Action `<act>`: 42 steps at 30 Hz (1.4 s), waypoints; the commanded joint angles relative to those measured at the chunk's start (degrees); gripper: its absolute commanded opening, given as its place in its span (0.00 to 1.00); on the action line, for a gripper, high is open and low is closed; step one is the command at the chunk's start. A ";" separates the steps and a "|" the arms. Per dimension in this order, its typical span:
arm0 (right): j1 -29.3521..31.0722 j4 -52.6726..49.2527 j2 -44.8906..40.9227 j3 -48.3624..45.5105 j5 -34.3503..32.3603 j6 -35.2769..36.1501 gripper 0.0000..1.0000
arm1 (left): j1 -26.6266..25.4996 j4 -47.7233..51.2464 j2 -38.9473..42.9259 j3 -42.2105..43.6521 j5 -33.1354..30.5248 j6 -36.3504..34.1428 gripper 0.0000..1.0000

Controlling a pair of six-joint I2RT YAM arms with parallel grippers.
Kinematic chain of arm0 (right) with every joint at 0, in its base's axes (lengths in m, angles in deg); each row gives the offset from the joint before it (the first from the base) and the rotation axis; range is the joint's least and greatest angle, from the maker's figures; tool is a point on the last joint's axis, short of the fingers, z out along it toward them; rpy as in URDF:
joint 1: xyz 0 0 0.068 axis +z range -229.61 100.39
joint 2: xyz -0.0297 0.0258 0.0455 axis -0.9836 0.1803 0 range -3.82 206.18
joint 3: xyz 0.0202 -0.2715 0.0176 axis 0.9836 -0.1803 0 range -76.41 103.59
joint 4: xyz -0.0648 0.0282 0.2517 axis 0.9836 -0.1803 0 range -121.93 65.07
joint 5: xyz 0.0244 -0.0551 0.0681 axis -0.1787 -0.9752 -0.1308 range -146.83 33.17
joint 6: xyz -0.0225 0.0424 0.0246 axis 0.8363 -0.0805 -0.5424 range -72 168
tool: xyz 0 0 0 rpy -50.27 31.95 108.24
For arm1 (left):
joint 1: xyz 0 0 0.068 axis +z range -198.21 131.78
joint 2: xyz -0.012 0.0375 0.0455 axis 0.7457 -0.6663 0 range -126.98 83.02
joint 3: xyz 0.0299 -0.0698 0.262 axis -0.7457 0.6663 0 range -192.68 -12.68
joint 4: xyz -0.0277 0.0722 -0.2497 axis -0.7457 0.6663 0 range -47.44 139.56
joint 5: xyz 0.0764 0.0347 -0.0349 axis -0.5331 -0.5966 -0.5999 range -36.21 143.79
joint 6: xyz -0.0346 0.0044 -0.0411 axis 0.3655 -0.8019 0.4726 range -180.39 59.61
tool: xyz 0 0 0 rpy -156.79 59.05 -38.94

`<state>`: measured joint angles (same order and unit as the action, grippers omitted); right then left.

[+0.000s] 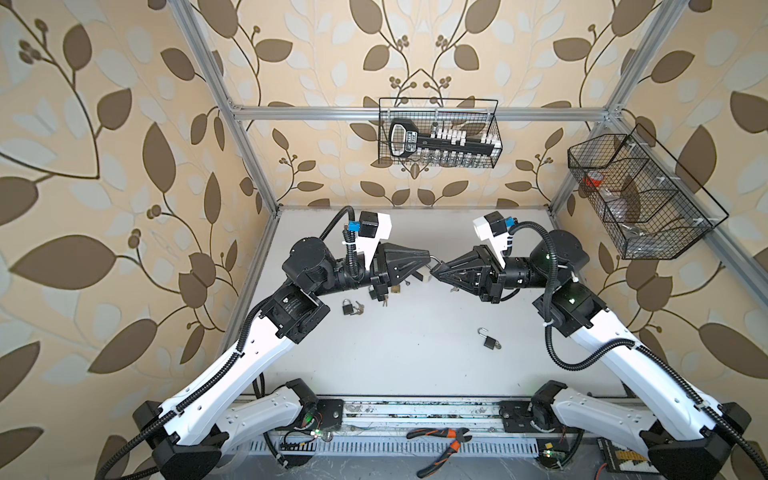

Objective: Lock with the key

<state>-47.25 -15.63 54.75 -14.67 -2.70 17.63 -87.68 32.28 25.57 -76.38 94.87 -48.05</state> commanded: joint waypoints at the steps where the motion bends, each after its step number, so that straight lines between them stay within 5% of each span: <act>1: -1.57 8.51 -2.19 -0.61 -6.73 0.42 0.00 | -0.71 5.98 -0.18 3.33 4.97 0.88 0.00; 5: -3.25 10.18 -4.19 -2.31 -6.12 -1.39 0.00 | 3.78 3.43 2.24 4.46 5.96 4.06 0.00; 13: -3.30 7.43 -1.81 -0.73 -2.82 -1.01 0.00 | 4.09 2.28 2.10 2.92 8.70 5.32 0.02; 16: -3.36 1.68 -1.96 0.51 -1.98 3.07 0.00 | 4.08 2.77 3.42 2.25 7.29 4.82 0.49; 20: -3.46 -4.12 -2.04 2.13 0.68 6.84 0.00 | 4.09 5.07 4.80 1.61 4.43 3.68 0.64; 32: -3.31 -8.92 1.70 4.76 6.27 7.07 0.00 | 4.09 5.65 2.41 0.40 7.04 3.19 0.59; 42: -3.27 -9.29 1.13 3.99 4.55 7.43 0.00 | 4.13 4.39 1.17 0.44 8.67 4.02 0.24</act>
<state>-50.53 -25.44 56.65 -11.79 1.47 24.08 -84.12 39.34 26.24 -73.80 101.69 -43.50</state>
